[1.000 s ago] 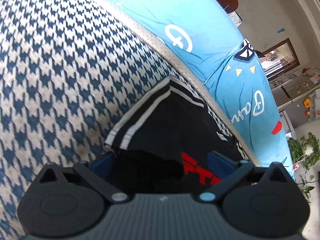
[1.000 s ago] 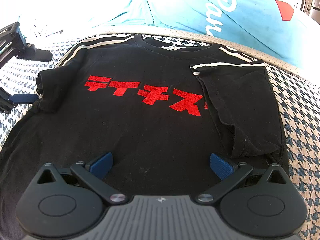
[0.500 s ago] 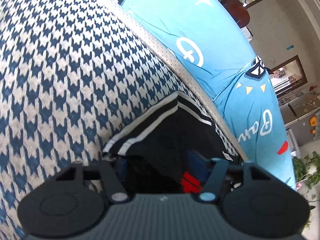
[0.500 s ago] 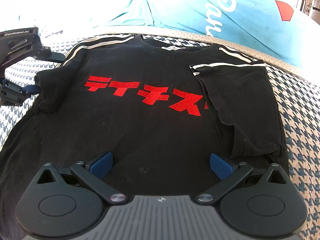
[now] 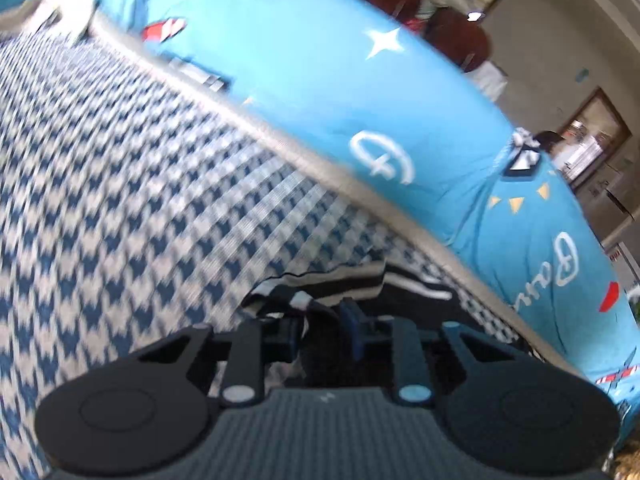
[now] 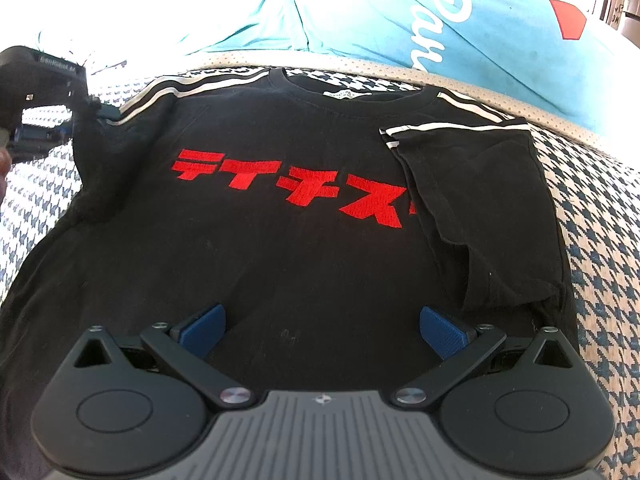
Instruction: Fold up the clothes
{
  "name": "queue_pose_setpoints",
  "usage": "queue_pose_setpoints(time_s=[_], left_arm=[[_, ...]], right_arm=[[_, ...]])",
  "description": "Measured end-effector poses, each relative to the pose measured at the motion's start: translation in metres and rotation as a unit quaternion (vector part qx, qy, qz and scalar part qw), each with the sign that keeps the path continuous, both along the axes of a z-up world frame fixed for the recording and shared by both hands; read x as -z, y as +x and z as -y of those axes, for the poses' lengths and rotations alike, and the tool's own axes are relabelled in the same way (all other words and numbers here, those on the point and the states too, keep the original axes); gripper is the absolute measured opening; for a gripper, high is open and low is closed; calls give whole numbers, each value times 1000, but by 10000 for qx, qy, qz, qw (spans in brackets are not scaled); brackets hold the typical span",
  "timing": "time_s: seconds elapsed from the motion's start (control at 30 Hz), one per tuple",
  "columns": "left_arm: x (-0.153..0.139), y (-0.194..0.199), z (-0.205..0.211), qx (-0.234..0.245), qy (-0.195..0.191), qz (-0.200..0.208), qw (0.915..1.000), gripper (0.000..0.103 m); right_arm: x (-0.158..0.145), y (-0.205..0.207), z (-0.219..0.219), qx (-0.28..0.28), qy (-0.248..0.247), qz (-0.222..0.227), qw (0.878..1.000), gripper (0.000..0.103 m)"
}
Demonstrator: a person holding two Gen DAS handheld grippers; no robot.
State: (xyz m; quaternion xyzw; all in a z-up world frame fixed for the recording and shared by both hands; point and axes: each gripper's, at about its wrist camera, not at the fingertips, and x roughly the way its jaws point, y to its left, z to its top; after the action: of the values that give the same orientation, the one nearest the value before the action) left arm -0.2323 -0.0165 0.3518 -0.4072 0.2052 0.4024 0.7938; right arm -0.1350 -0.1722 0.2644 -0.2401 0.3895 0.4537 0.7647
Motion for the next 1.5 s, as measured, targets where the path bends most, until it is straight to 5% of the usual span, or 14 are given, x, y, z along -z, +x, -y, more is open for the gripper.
queue_pose_setpoints(time_s=[0.13, 0.27, 0.4, 0.67, 1.0, 1.23, 1.43, 1.5], left_arm=[[-20, 20, 9, 400, 438, 148, 9981, 21], [-30, 51, 31, 1388, 548, 401, 9880, 23], [-29, 76, 57, 2169, 568, 384, 9738, 47], [-35, 62, 61, 1816, 743, 267, 9802, 82], [-14, 52, 55, 1459, 771, -1057, 9806, 88], [2, 52, 71, 1837, 1027, -1679, 9631, 89], [23, 63, 99, 2386, 1451, -2465, 9280, 93], [25, 63, 104, 2465, 1489, -2512, 9241, 97]], right_arm=[[1, 0, 1, -19, 23, -6, 10000, 103], [1, 0, 1, -56, 41, -2, 10000, 103], [1, 1, -1, -69, 22, -13, 10000, 103], [1, 1, 0, -68, 24, -7, 10000, 103], [2, -1, -1, -41, 21, 5, 10000, 103], [1, -1, -2, -39, -1, -2, 10000, 103], [1, -1, -1, -40, 3, -11, 10000, 103], [1, -1, -1, -43, 3, -12, 10000, 103]])
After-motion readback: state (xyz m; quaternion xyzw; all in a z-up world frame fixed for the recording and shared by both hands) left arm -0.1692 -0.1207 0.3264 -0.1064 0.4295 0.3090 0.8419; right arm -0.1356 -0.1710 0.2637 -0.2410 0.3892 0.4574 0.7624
